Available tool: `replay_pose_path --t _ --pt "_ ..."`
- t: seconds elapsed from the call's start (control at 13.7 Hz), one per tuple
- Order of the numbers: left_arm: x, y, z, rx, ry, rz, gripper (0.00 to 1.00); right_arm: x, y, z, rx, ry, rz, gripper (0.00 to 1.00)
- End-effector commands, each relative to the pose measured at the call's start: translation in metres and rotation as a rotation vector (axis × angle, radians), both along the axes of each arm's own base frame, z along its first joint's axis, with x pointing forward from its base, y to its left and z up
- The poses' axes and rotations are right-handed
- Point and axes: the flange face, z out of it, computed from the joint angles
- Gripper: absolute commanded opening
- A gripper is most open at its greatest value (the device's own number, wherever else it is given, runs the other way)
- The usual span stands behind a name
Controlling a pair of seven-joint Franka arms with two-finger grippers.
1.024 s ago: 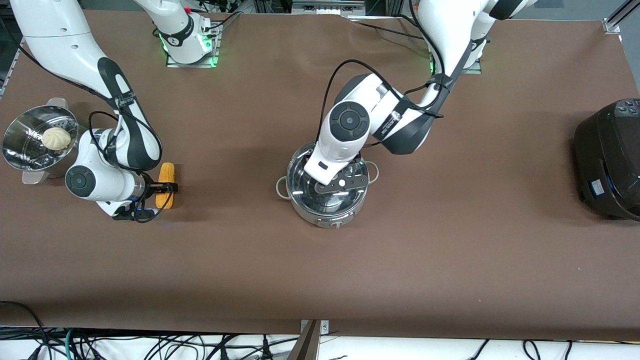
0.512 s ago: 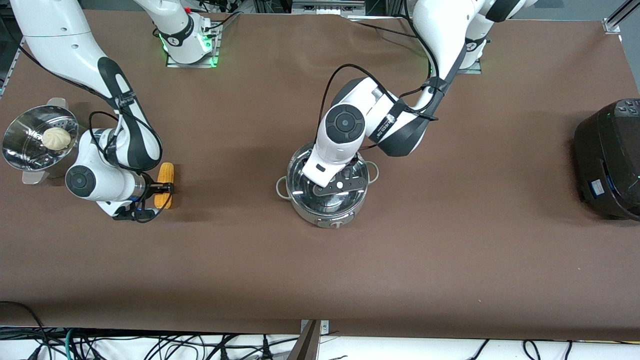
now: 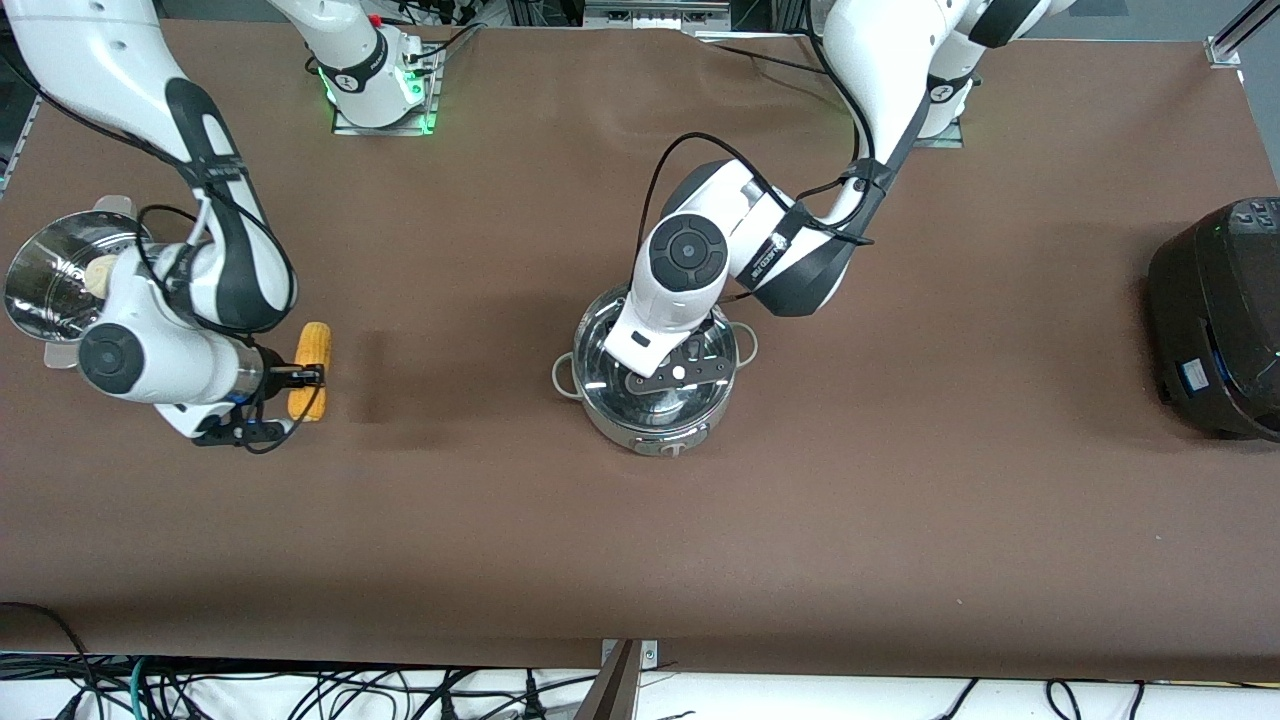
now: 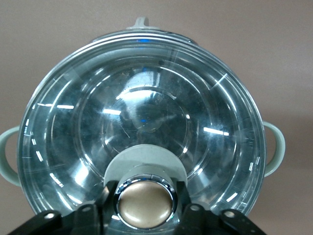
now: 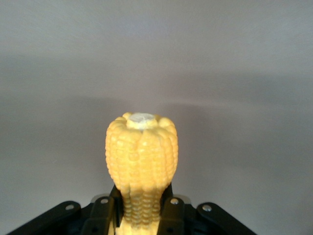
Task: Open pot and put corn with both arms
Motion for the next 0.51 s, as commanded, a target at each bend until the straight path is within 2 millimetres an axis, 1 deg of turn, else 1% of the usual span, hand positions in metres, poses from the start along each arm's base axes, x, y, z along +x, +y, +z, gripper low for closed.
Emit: replay_pose_path --t 0.0,0.07,0.29,0.37,0.44 --pt "0.003 -0.004 0.002 0.004 -0.019 -0.009 0.09 0.006 0.004 0.058 0.044 0.021 -0.016 0.00" --pt "0.006 -0.001 0.001 0.009 -0.021 -0.007 0.00 0.008 0.003 0.071 0.047 0.038 -0.019 0.00" --pt "0.006 0.002 0.005 0.014 -0.019 -0.006 0.00 0.012 -0.001 0.109 0.047 0.049 -0.013 0.00" --pt "0.005 0.003 0.007 0.021 -0.005 -0.010 0.00 0.011 -0.001 0.129 0.046 0.050 -0.010 0.00" --pt "0.006 0.008 0.012 0.032 0.003 -0.006 0.00 0.009 0.000 0.153 0.047 0.049 -0.007 0.00"
